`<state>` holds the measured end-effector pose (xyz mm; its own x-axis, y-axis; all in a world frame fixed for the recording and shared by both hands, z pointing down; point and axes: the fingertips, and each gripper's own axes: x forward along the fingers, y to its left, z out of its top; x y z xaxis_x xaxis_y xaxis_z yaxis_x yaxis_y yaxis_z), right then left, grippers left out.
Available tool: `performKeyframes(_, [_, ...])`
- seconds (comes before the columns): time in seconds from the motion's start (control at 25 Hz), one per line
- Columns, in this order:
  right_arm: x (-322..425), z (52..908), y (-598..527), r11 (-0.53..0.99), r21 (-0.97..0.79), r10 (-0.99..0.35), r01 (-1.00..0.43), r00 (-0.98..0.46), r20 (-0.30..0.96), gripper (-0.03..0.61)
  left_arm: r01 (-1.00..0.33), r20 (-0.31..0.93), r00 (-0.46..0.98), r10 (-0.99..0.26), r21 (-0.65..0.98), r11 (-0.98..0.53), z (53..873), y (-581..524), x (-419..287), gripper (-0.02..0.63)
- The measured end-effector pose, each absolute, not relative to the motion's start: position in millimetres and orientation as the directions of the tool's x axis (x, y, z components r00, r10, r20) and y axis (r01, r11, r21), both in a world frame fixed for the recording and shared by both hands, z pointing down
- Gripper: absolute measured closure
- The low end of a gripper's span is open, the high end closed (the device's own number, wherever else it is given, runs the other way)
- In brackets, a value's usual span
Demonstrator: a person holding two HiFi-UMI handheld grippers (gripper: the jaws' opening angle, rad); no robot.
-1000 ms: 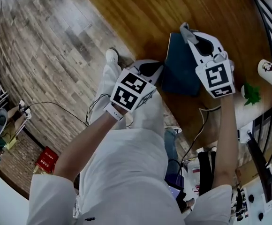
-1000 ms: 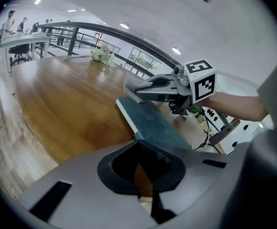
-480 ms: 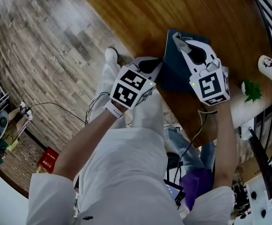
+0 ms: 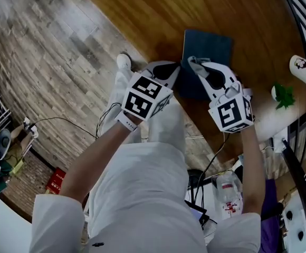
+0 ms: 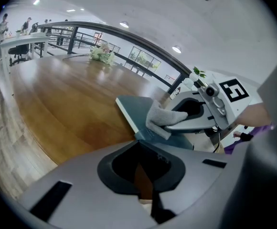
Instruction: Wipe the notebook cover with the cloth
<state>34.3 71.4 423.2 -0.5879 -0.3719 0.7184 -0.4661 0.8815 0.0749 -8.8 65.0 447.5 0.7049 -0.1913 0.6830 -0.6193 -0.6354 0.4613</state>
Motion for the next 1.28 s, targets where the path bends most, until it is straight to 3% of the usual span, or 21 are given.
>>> performKeyframes(0.68, [2.9,420.2,168.6,0.928,-0.042,-0.208,-0.370,-0.608,0.766,0.541,-0.610,0.671,0.719,-0.182,0.483,-0.629,446.7,66.2,-13.3,0.595])
performKeyframes(0.96, [2.6,399.3,155.2,0.891,-0.052,-0.271,-0.451,-0.621,0.735,0.541,-0.618,0.660,0.729,-0.183,0.520,-0.590,432.0,68.0,-30.2,0.595])
performKeyframes(1.28, [12.4,382.8,86.5,0.835,0.055,-0.421,-0.547,-0.572,0.704,0.541,-0.609,0.644,0.740,-0.195,0.516,-0.603,419.5,71.1,-47.2,0.595])
